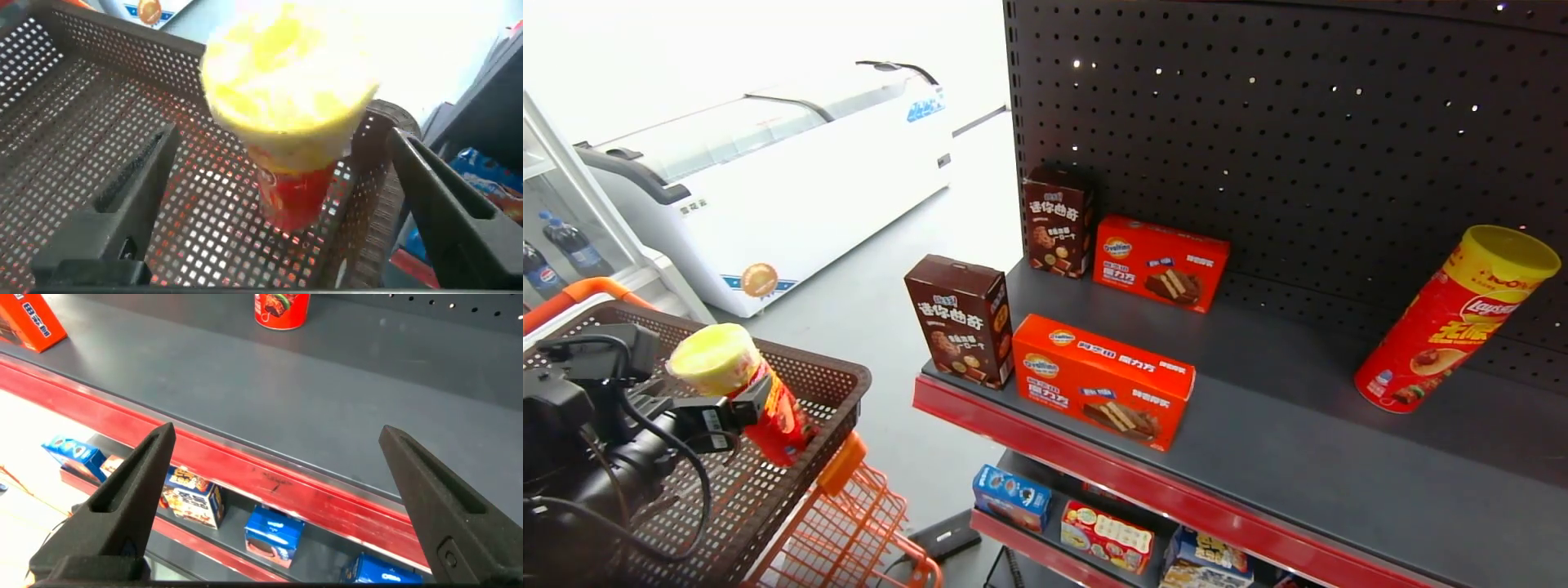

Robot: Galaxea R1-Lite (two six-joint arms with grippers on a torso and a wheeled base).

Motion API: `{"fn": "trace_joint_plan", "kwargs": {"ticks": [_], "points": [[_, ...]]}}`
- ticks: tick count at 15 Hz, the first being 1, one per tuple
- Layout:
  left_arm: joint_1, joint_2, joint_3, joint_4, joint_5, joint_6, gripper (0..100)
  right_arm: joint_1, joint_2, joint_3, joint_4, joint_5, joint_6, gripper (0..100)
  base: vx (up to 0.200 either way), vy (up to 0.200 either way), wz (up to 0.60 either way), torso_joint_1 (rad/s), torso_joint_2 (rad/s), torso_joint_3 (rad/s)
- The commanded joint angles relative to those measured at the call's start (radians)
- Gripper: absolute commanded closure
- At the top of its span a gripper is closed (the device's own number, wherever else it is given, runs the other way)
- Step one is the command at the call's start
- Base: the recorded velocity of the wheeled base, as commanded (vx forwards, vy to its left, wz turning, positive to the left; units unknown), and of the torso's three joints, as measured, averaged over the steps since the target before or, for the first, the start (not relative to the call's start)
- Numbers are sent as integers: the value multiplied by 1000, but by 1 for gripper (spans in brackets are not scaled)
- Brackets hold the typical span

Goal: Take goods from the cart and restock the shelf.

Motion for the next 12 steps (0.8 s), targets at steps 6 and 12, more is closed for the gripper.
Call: {"fn": "trace_joint_plan", "kwargs": {"ticks": [6,12], "points": [[0,308,-187,-116,1,-15,0,0,1,0,0,0,0,0,0,0,0,0,0,0],[11,360,-257,-123,1,-15,100,0,1,0,0,0,0,0,0,0,0,0,0,0]]}}
